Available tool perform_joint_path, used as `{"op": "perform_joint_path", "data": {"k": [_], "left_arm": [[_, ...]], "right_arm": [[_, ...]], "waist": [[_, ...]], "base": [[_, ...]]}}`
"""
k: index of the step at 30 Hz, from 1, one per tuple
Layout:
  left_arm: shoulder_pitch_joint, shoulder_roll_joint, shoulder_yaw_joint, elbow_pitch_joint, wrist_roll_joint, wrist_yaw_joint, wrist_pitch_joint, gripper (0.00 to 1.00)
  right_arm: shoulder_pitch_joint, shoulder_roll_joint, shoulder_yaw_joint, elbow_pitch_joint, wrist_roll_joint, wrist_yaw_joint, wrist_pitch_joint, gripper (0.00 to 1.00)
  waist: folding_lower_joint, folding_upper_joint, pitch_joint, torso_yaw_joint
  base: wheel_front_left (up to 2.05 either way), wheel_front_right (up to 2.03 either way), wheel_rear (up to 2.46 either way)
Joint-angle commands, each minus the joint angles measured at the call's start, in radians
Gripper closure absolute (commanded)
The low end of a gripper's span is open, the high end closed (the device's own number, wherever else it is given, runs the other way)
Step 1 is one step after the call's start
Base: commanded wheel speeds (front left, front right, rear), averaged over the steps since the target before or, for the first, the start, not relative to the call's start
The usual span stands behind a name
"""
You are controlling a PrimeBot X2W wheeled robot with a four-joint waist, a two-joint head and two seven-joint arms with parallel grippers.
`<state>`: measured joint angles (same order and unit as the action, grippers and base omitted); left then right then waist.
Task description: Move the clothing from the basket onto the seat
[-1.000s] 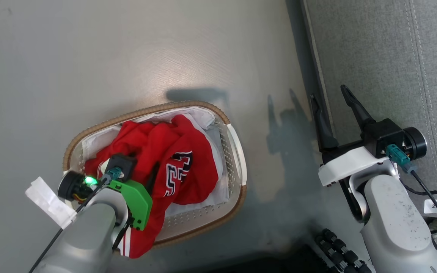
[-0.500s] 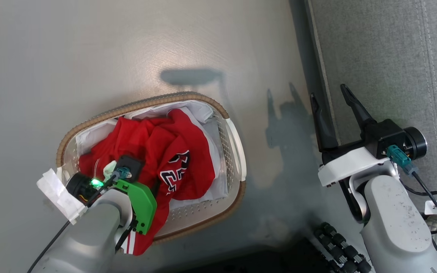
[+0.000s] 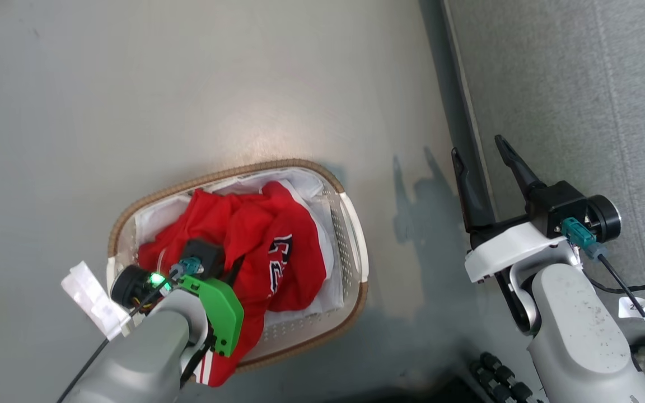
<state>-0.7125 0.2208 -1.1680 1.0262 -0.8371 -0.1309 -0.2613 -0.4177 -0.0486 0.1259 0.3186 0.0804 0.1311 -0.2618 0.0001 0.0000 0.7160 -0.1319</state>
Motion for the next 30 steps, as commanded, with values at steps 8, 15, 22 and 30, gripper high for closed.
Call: {"op": "perform_joint_path", "data": {"k": [8,15,22,30], "left_arm": [[0.149,0.003,0.108,-0.063,0.05,0.0,-0.004,1.0],[0.269,-0.015,0.248,-0.136,0.143,0.0,-0.004,1.0],[0.363,-0.034,0.418,-0.257,0.264,0.004,-0.004,1.0],[0.419,-0.068,0.6,-0.442,0.398,0.002,-0.004,1.0]], "right_arm": [[0.051,-0.004,0.017,0.062,0.03,-0.001,-0.005,0.0],[0.126,-0.004,0.011,0.091,0.051,-0.001,-0.005,0.0],[0.196,-0.004,0.006,0.103,0.061,-0.001,-0.005,0.0],[0.262,-0.004,0.015,0.108,0.069,-0.001,-0.005,0.0]], "waist": [[-0.0001,0.0,-0.287,0.047],[-0.0001,0.0,-0.46,0.089],[-0.0001,0.0,-0.583,0.118],[-0.0001,0.0,-0.688,0.139]], "base": [[0.0,0.0,0.0],[0.0,0.0,0.0],[0.0,0.0,0.0],[0.0,0.0,0.0]]}}
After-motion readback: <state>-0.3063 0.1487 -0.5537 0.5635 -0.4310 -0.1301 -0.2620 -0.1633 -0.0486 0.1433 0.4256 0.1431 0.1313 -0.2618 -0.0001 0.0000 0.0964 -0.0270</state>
